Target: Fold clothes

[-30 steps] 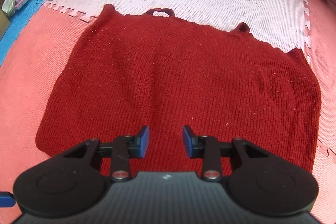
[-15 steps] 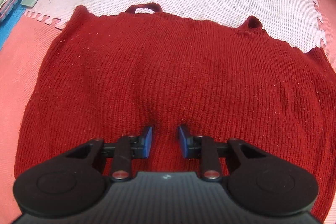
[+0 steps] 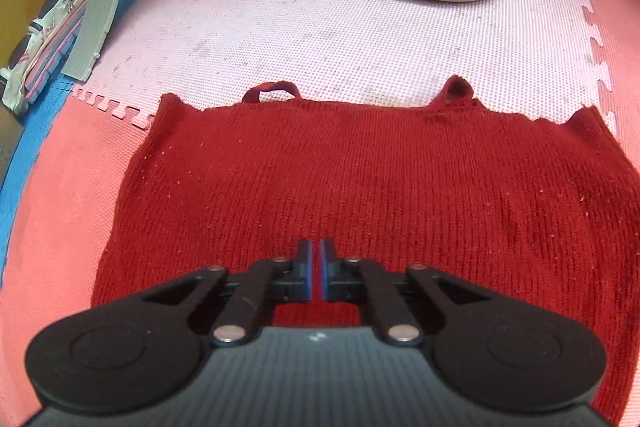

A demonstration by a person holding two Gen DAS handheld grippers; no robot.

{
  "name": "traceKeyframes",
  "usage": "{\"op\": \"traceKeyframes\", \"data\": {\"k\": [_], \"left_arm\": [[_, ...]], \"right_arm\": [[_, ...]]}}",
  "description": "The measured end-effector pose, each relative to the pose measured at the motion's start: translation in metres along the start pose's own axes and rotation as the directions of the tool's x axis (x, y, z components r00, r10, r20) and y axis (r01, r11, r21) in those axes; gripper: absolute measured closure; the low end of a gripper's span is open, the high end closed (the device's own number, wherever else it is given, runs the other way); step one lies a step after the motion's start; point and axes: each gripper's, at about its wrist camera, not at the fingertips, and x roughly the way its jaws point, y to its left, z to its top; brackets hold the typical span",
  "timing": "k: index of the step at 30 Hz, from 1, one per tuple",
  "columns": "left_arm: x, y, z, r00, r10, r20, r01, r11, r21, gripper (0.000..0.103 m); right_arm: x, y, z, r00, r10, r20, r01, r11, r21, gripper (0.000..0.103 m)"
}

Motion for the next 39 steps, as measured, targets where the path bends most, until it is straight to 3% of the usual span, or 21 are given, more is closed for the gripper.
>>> {"op": "traceKeyframes", "data": {"k": [7,10,15,22,27,32,39], "left_arm": [[0.001,0.002,0.0,1.0,0.01,-0.014,-0.01,1.0,-0.002,0.051],[0.001,0.005,0.002,1.0,0.012,-0.013,-0.012,1.0,-0.005,0.051],[0.004,0.005,0.006,1.0,0.008,-0.011,-0.008,1.0,-0.004,0.051],[0.007,0.004,0.006,1.0,0.0,-0.018,0.0,1.0,0.006,0.051],[0.008,0.006,0.005,1.0,0.002,-0.024,-0.002,1.0,0.001,0.051],[0.01,0.01,0.006,0.999,0.006,-0.033,-0.007,1.0,-0.003,0.051],[0.012,0.014,0.012,0.999,0.01,-0.043,-0.01,1.0,-0.005,0.051]], "right_arm": [[0.048,0.011,0.006,0.998,-0.064,-0.022,0.063,0.997,-0.051,0.103],[0.044,0.011,0.014,0.997,-0.059,-0.041,0.057,0.997,-0.045,0.102],[0.027,0.013,0.023,1.0,-0.029,0.005,0.029,0.998,-0.052,0.102],[0.056,0.015,0.024,0.999,-0.041,0.003,0.041,0.998,-0.048,0.102],[0.061,0.011,0.042,0.996,-0.072,0.05,0.075,0.996,-0.057,0.103],[0.076,0.002,0.054,0.995,-0.088,0.038,0.09,0.993,-0.072,0.103],[0.056,-0.009,0.063,0.998,-0.032,0.059,0.036,0.997,-0.062,0.102]]}}
